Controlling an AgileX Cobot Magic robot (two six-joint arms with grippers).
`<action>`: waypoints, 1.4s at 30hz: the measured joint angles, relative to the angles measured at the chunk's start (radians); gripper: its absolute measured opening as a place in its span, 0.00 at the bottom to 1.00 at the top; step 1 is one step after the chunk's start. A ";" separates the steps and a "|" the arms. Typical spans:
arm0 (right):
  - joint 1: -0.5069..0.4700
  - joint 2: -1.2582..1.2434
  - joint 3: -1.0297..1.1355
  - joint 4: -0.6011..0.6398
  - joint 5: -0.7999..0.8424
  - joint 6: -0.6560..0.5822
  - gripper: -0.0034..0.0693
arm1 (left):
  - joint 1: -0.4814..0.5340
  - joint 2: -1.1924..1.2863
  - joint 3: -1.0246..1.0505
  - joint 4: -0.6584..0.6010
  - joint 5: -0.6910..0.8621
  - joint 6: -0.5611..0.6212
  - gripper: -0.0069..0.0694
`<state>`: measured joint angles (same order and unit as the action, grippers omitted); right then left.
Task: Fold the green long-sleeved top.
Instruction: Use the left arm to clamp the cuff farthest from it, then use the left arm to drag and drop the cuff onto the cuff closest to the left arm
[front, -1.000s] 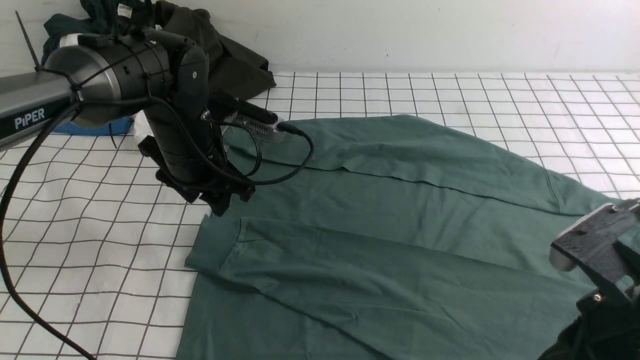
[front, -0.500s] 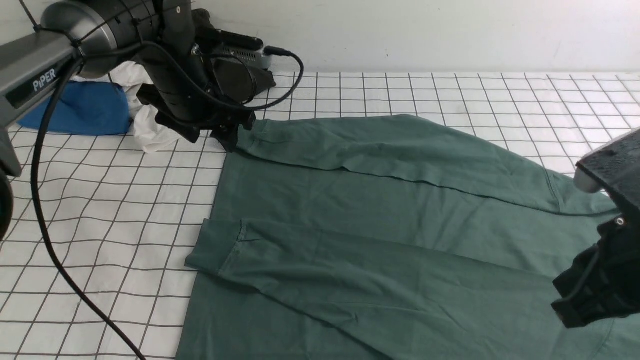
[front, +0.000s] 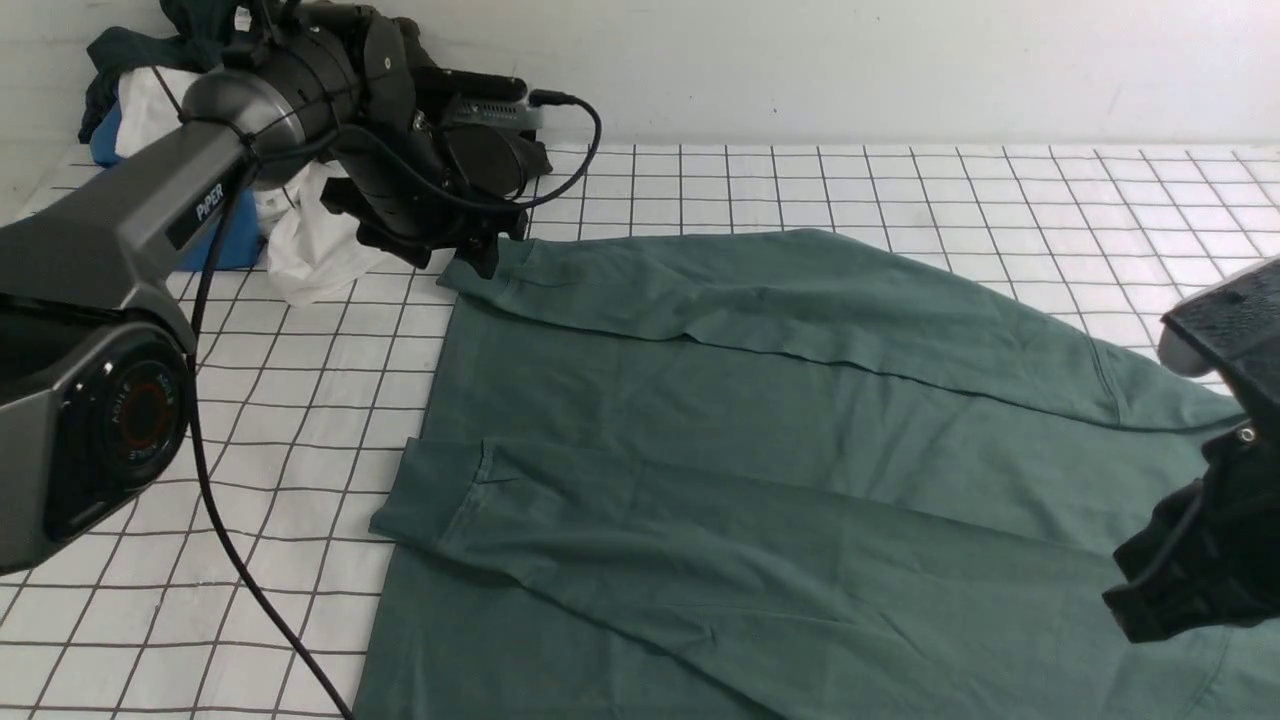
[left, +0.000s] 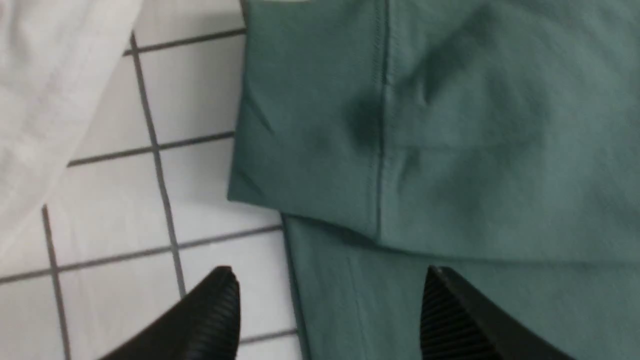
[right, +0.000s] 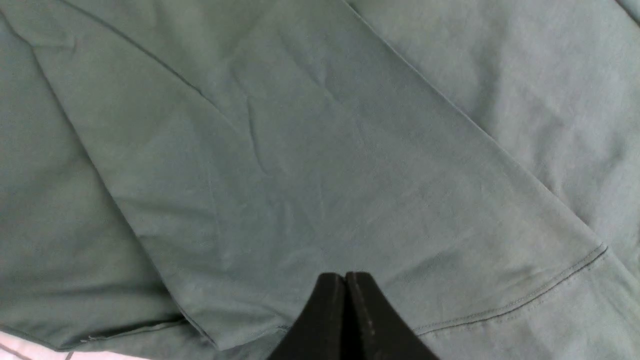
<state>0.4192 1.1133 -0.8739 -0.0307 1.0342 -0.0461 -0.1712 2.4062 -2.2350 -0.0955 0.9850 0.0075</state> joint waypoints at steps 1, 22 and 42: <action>0.000 0.000 0.000 -0.005 0.000 0.006 0.03 | 0.008 0.014 -0.011 0.000 -0.013 -0.014 0.68; 0.000 0.005 0.000 -0.076 -0.003 0.063 0.03 | 0.066 0.136 -0.042 -0.221 -0.175 0.056 0.33; 0.000 0.005 0.000 -0.176 -0.026 0.066 0.03 | 0.064 -0.076 -0.025 -0.264 0.228 0.149 0.13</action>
<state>0.4192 1.1181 -0.8739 -0.2066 1.0080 0.0198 -0.1075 2.3303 -2.2599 -0.3596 1.2125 0.1562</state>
